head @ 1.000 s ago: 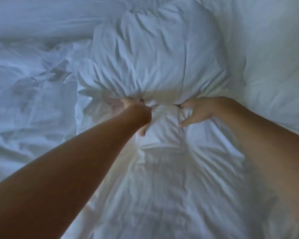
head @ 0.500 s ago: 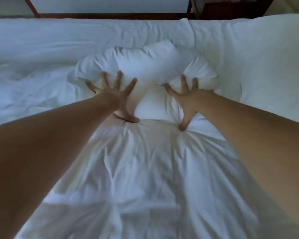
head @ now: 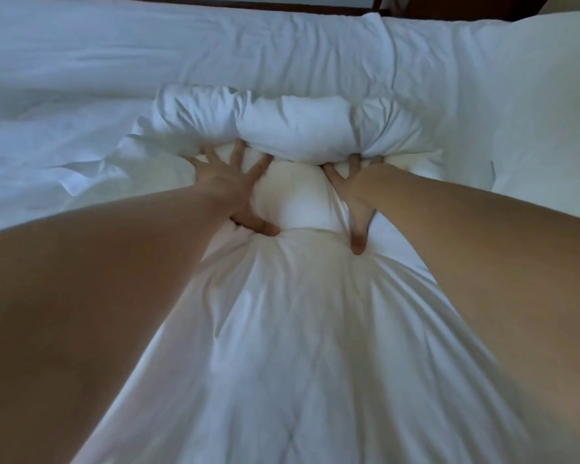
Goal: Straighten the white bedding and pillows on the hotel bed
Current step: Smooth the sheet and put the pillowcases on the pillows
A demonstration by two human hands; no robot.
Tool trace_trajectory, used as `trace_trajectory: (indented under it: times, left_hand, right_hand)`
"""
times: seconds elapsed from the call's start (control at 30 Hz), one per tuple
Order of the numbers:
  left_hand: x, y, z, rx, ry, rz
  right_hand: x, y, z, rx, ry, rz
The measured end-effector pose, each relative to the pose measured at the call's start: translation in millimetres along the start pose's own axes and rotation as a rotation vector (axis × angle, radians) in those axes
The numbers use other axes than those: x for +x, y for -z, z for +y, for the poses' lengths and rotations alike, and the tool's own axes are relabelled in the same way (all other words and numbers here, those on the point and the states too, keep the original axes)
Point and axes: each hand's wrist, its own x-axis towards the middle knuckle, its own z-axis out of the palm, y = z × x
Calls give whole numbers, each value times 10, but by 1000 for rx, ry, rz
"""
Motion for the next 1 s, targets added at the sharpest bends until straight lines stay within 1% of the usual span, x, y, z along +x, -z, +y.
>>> trace_trajectory:
  times: [0.07,0.17,0.23,0.33,0.37,0.4,0.43,0.5,0.53,0.57,0.6,0.7,0.77,0.87,0.93,1.0]
  left_hand:
    - [-113,-122,-37,-108,78,44]
    - [-309,-326,-29,-221,192,134]
    - [-463,-450,16,-216,184,219]
    - [-698,-601,22,-144,127,371]
    - [-793,-640,-27,-129,85,441]
    - [-904,-693,-108,-113,38,509]
    - [-1022,-772,-202,-88,-6,567]
    - [-1311,-965,-387,-73,-47,615]
    - [-1473,-1056,-462,-88,-34,606]
    - [-1635,-1131,-499,-114,-13,590]
    - [-1786,-1183,-497,-152,7,575]
    - [-2308,-1233,-317,-265,84,553]
    - [-2768,-1331,-80,-323,93,566]
    - [-3451,-1660,133,-315,45,531]
    - [-3688,-1865,48,-281,45,517]
    - [-3795,-2015,-115,-297,84,499]
  right_hand:
    - [-53,-71,-30,54,-45,8]
    - [-211,-161,-112,42,-114,66]
    - [-337,-172,-263,102,-162,119]
    - [-528,-308,-550,206,-217,206]
    - [-602,-457,-639,261,-219,275]
    - [-679,-645,-711,341,-215,384]
    - [-783,-853,-751,432,-201,528]
    - [-1051,-1269,-788,576,-165,792]
    - [-1184,-1437,-802,582,-162,866]
    - [-1314,-1595,-820,552,-178,883]
    - [-1463,-1732,-852,528,-199,865]
    - [-1930,-2024,-1036,577,-259,743]
    - [-2218,-2149,-1161,621,-265,650]
    - [-2605,-2305,-1298,587,-261,560]
    - [-2843,-2427,-1346,552,-284,533]
    - [-3047,-2553,-1421,539,-334,512]
